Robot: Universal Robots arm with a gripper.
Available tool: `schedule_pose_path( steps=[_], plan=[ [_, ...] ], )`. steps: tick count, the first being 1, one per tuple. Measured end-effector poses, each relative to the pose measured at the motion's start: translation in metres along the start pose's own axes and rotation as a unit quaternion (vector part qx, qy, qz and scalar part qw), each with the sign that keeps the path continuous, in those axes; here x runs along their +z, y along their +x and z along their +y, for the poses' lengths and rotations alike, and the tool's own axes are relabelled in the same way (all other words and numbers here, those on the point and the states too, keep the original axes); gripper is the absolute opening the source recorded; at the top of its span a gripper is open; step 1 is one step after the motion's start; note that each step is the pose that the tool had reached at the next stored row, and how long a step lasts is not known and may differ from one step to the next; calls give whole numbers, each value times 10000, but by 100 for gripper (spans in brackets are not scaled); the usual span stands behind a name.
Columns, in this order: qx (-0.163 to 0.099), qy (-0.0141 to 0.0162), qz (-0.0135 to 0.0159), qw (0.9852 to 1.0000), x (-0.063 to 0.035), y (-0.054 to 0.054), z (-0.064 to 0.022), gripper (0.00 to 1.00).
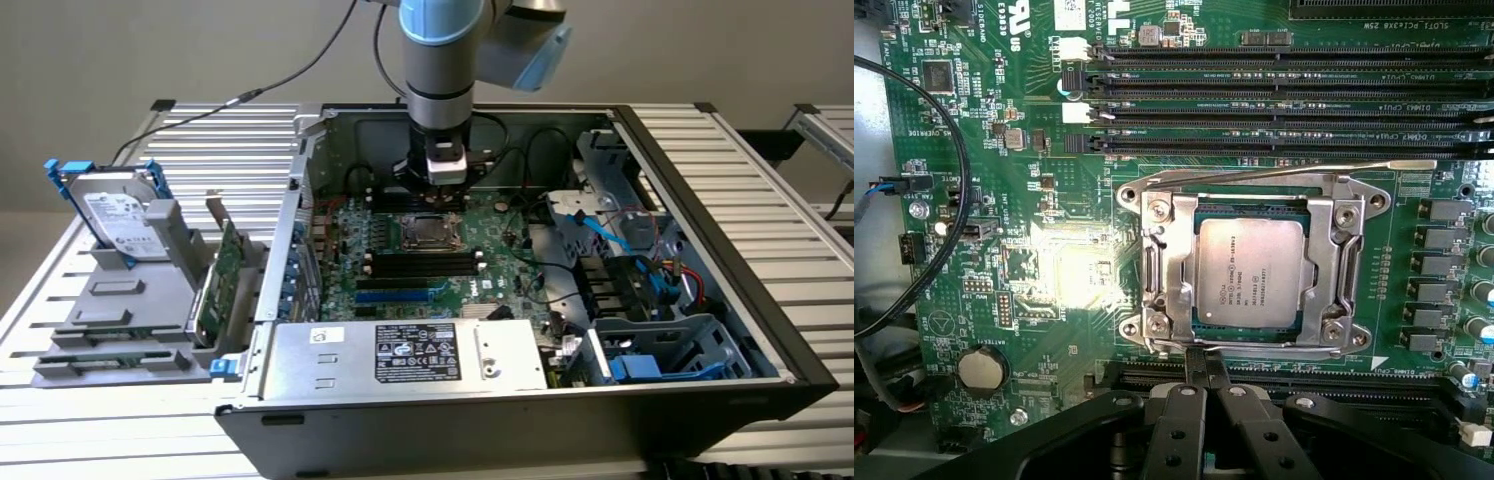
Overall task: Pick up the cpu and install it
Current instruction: 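Install the first cpu locking lever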
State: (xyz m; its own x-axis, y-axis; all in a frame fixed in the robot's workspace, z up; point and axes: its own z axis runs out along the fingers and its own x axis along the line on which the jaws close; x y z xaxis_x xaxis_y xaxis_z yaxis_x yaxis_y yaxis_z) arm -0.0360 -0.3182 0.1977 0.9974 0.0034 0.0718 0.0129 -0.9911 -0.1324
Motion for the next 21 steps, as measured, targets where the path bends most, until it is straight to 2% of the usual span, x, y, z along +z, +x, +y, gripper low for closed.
schedule_pose_path(
  steps=[15,21],
  plan=[
    [-5,3,-18,10000,1,15,8,11],
    [-14,27,-19,10000,2,24,9,11]
  ],
)
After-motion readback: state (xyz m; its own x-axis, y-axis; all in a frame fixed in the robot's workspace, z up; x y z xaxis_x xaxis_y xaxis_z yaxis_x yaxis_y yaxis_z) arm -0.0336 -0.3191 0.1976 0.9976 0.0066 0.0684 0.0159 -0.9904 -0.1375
